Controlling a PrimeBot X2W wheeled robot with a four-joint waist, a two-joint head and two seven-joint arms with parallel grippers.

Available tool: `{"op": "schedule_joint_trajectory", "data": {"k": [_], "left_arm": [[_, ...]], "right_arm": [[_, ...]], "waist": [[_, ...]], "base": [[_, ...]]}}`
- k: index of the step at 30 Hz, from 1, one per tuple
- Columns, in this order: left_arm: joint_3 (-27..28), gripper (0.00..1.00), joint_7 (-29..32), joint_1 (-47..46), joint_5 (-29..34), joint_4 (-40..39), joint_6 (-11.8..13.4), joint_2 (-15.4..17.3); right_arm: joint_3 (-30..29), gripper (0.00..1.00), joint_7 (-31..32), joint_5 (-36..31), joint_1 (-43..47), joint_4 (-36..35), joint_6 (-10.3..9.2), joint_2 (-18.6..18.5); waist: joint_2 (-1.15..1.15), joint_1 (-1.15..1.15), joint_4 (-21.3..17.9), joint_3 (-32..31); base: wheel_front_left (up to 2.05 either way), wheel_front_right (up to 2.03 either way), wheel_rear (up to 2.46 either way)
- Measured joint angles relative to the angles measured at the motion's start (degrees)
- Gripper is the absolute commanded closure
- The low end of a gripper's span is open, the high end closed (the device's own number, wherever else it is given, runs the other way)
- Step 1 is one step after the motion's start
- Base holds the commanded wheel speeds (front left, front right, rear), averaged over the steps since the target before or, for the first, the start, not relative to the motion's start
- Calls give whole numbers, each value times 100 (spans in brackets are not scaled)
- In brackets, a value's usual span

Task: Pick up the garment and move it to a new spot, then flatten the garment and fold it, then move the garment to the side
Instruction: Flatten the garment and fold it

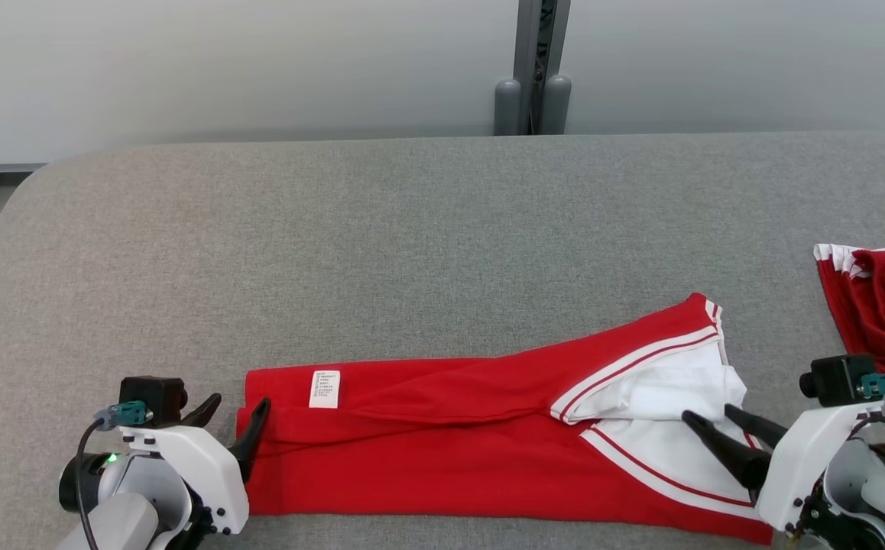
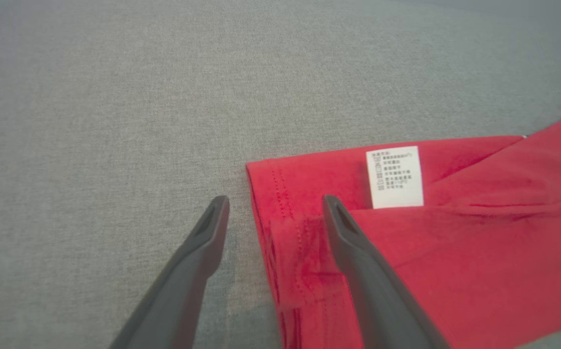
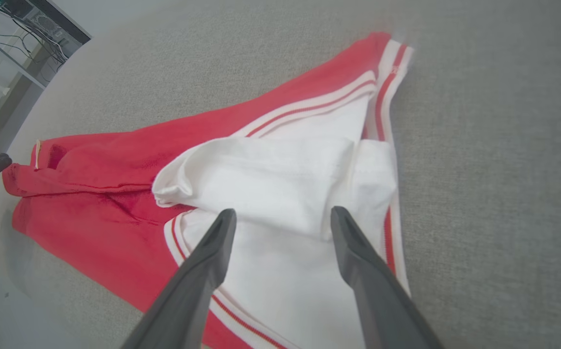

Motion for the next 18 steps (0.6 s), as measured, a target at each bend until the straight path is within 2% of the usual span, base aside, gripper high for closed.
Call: {"op": "schedule_joint_trajectory", "data": {"k": [11, 18], "left_arm": [[3, 0, 11, 207, -108, -75, 81, 93], [113, 0, -227, 337, -143, -364, 243, 154]], "right_arm": [[0, 0, 186, 131, 318, -83, 0, -111], [-393, 0, -543, 130, 426, 22, -1, -124]], "waist": [[0, 0, -53, -227], [0, 0, -91, -297]], "base": [[0, 0, 0], [0, 0, 0]]}}
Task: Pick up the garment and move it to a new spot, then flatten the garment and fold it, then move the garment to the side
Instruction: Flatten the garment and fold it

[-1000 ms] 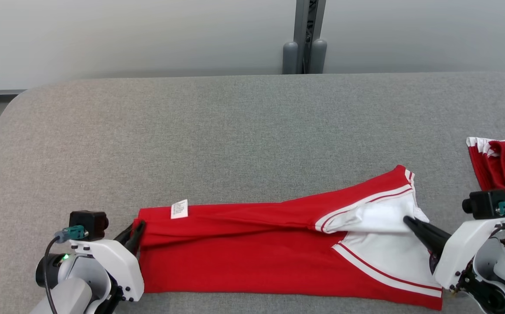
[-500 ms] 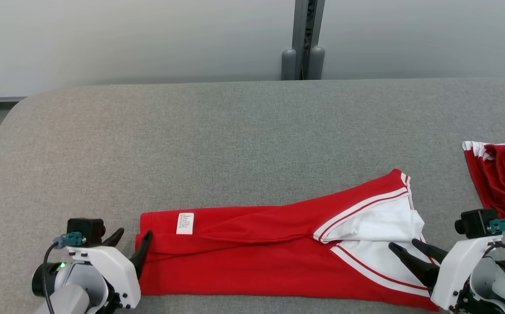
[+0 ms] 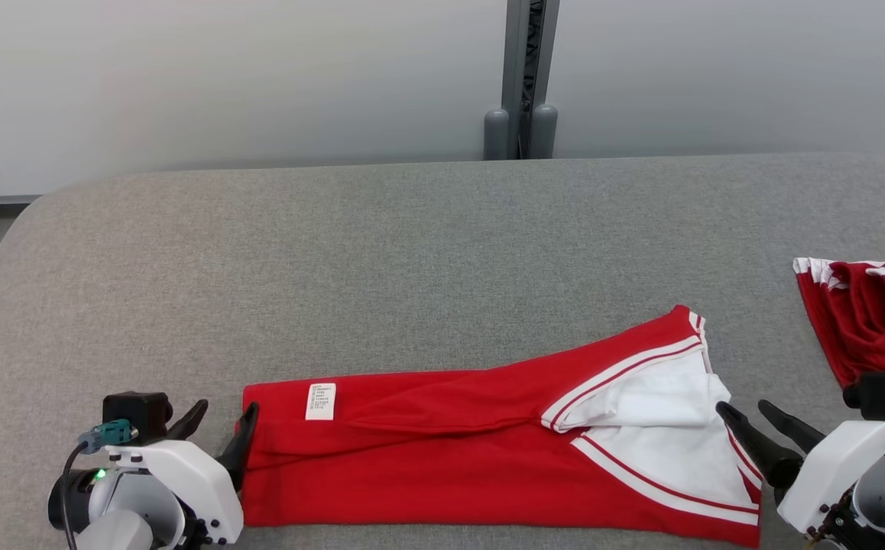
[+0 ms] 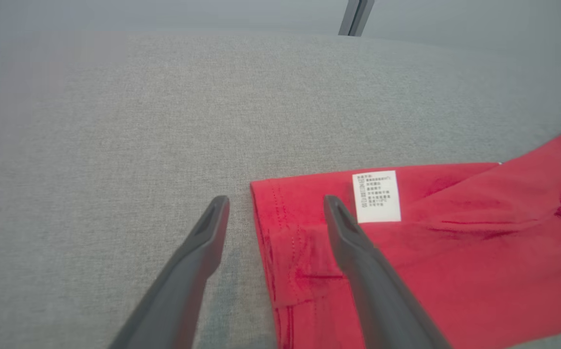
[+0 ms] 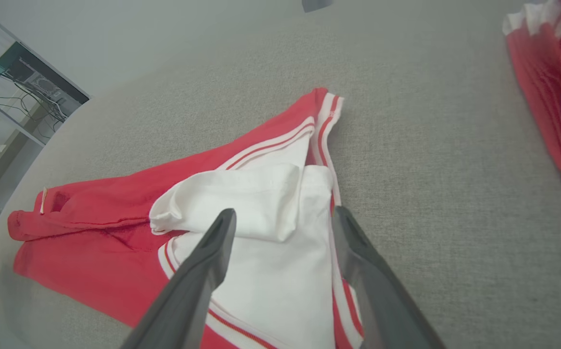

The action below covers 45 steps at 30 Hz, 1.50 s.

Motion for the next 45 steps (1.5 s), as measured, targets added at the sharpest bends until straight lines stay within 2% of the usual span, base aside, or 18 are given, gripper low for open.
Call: {"op": "schedule_joint_trajectory", "data": {"k": [6, 11, 15, 22, 24, 28, 37, 45], "left_arm": [[74, 0, -227, 121, 53, -438, 282, 3], [152, 0, -410, 214, 49, -764, 457, -38], [133, 0, -410, 350, 9, -956, 558, -116], [111, 0, -397, 358, 7, -1202, 650, -145], [107, 0, -375, 358, 7, -1248, 658, -147], [110, 0, -370, 359, -2, -1285, 677, -141], [74, 0, -354, 352, -14, -1287, 671, -186], [56, 0, -378, 341, -46, -1202, 649, -215]], "right_arm": [[-432, 0, -157, -111, 166, 226, 0, 203], [-1073, 0, -176, -372, 387, 430, 0, 489], [-1349, 0, -176, -635, 636, 575, 0, 702], [-1612, 0, -177, -1100, 394, 581, 0, 882], [-1588, 100, -127, -1173, 204, 543, 0, 871], [-1432, 100, 468, -1213, -200, 483, 0, 809], [-1002, 100, 2521, -886, -1104, 928, 0, 811], [-828, 100, 3429, -619, -1412, 1467, 0, 1009]], "waist": [[0, 0, -9, -4], [0, 0, 8, 6], [0, 0, 50, 33], [0, 0, 144, 136], [0, 0, 185, 152], [0, 0, 263, 165], [0, 0, 490, 216], [0, 0, 693, 281]], "base": [[0, 0, 0], [0, 0, 0], [0, 0, 0], [0, 0, 0], [0, 0, 0], [0, 0, 0], [0, 0, 0], [0, 0, 0]]}}
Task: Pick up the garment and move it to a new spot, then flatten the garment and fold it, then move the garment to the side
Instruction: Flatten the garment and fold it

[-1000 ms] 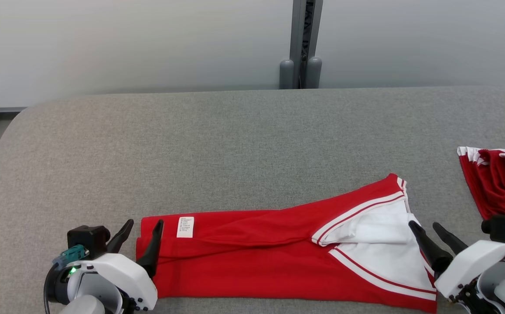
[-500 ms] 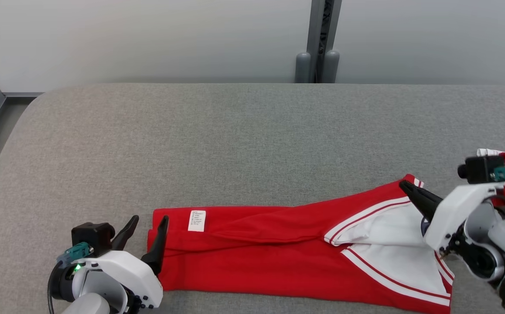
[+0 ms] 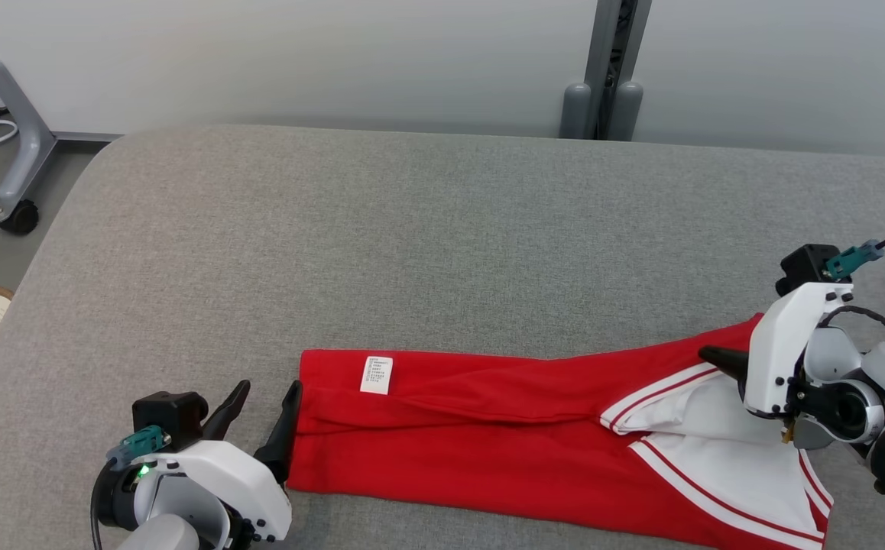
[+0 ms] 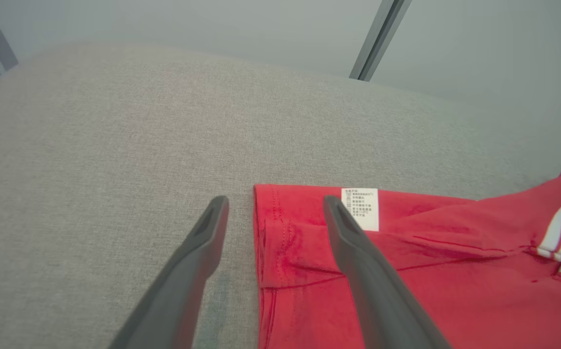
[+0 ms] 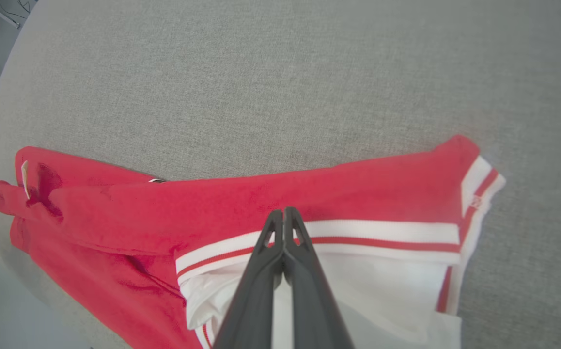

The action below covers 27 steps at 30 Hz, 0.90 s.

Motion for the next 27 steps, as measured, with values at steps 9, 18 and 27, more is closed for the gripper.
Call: {"op": "schedule_joint_trajectory", "data": {"k": [9, 18, 27], "left_arm": [[-16, 0, -24, -31, -13, 80, -26, -23], [-24, 0, -23, 4, -59, 78, -2, 20], [-42, 0, 25, 69, -91, 37, 15, 55]], "right_arm": [[88, 100, 646, 419, 190, 255, 0, 160], [25, 100, 789, 797, 722, -561, 1, -30], [59, 100, 720, 940, 1380, -1378, 0, -500]], "waist": [[0, 0, 44, 13], [0, 0, -120, -116], [0, 0, -296, -202]], "base": [[0, 0, 0], [0, 0, 0], [0, 0, 0]]}}
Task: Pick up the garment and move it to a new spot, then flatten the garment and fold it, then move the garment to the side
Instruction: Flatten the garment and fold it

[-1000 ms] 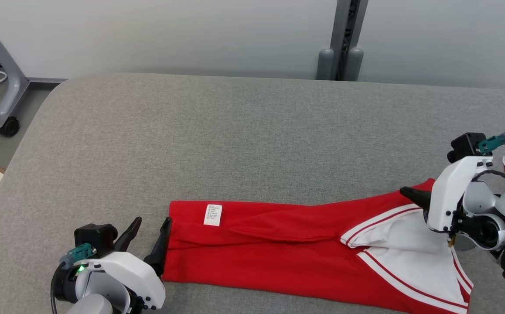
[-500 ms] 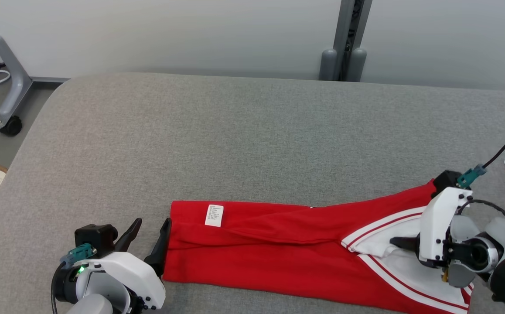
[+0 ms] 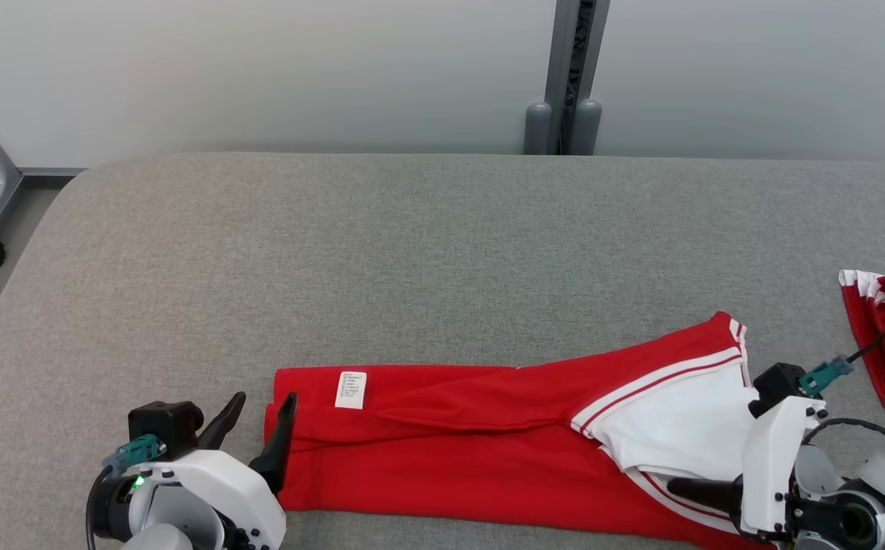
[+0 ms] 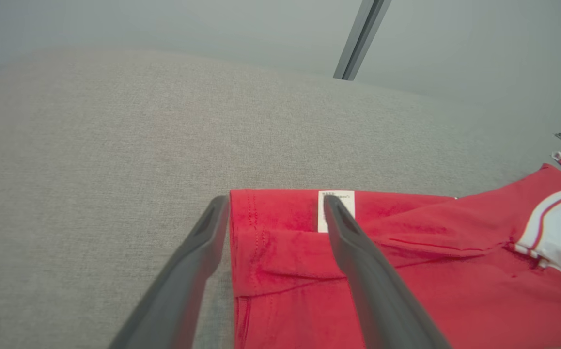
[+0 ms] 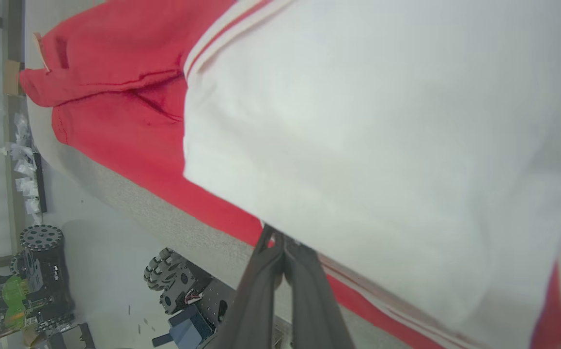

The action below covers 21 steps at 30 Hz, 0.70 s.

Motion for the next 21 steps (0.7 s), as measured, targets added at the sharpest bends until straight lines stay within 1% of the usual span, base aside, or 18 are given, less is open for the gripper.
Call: {"op": "schedule_joint_trajectory", "data": {"k": [5, 8, 10, 14, 16, 17, 18, 19, 20, 21], "left_arm": [[0, 0, 0, 36, 0, -48, 29, 53], [-14, 0, 8, 49, 0, -77, 42, 58], [-26, 0, 8, 49, 1, -101, 42, 64], [-48, 0, -2, 49, 13, -142, 49, 66], [-49, 0, -30, 48, 36, -157, 49, 68], [-49, 0, -55, 48, 38, -162, 49, 70], [-49, 0, -63, 47, 45, -166, 53, 74], [-46, 0, -89, 47, 47, -177, 67, 76], [-45, 0, -107, 47, 54, -187, 68, 78], [-44, 0, -130, 47, 64, -200, 75, 77]], "right_arm": [[-234, 100, -658, -22, 291, -798, 0, -229], [-457, 100, -1292, -257, 403, -1066, 0, -414], [-666, 100, -1817, -435, 432, -1138, 0, -457], [-892, 100, -2533, -709, 689, -965, 0, -523], [-998, 89, -2897, -842, 783, -890, 0, -466], [-1060, 81, -3028, -890, 822, -844, 0, -424], [-1103, 64, -3174, -940, 879, -804, 0, -383], [-1163, 51, -3370, -988, 948, -754, 0, -338], [-1211, 42, -3498, -1029, 999, -726, 0, -311], [-1267, 20, -3627, -1072, 1042, -709, 0, -283]], "waist": [[0, 0, -90, -31], [0, 0, -147, -42], [0, 0, -176, -50], [0, 0, -205, -66], [0, 0, -206, -63], [0, 0, -205, -64], [0, 0, -204, -66], [0, 0, -206, -68], [0, 0, -208, -72], [0, 0, -210, -78]], "base": [[0, 0, 0], [0, 0, 0], [0, 0, 0], [0, 0, 0], [0, 0, 0], [0, 0, 0], [0, 0, 0], [0, 0, 0], [0, 0, 0], [0, 0, 0]]}}
